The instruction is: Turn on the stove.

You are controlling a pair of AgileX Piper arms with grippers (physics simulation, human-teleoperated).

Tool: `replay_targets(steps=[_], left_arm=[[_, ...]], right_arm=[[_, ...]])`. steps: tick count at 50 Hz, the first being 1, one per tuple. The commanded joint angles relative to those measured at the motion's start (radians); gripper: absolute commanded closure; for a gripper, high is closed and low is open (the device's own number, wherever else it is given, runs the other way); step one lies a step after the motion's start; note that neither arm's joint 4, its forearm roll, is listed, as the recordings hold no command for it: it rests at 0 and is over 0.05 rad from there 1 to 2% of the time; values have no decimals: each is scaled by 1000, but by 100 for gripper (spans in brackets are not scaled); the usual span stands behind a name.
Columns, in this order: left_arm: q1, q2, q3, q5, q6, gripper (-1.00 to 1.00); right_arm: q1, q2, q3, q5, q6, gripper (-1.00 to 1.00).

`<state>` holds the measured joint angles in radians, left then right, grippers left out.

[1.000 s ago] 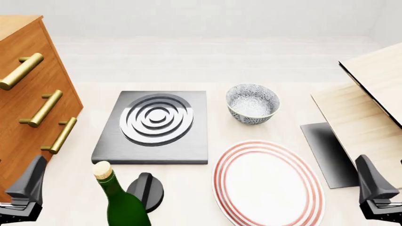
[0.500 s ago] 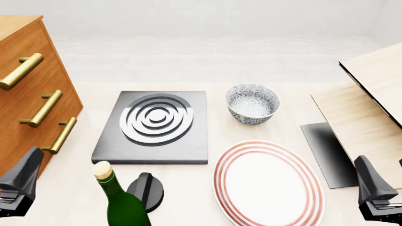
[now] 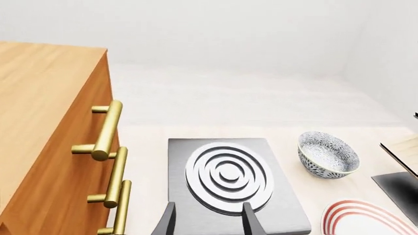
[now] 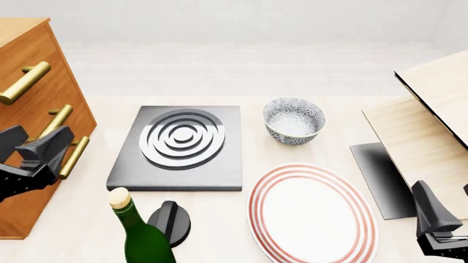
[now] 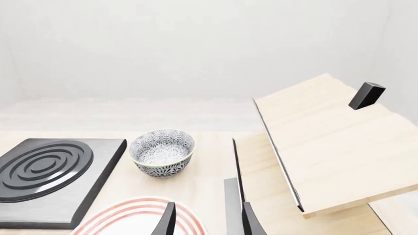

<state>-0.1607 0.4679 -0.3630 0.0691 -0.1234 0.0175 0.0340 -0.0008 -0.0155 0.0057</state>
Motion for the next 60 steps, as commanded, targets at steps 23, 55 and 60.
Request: replay_targets(steps=[23,55,60], left_arm=[[-116,665,-88,-230,-172,-100],[-237,914,-146,-236,-238,-100],[-244,939,-153,-234,-237,-100]], right_arm=[[-1,26,0,-12,0,-100],[-6,86,1,-49,-14,-100],[-9,89,1,-51,-14,-100]])
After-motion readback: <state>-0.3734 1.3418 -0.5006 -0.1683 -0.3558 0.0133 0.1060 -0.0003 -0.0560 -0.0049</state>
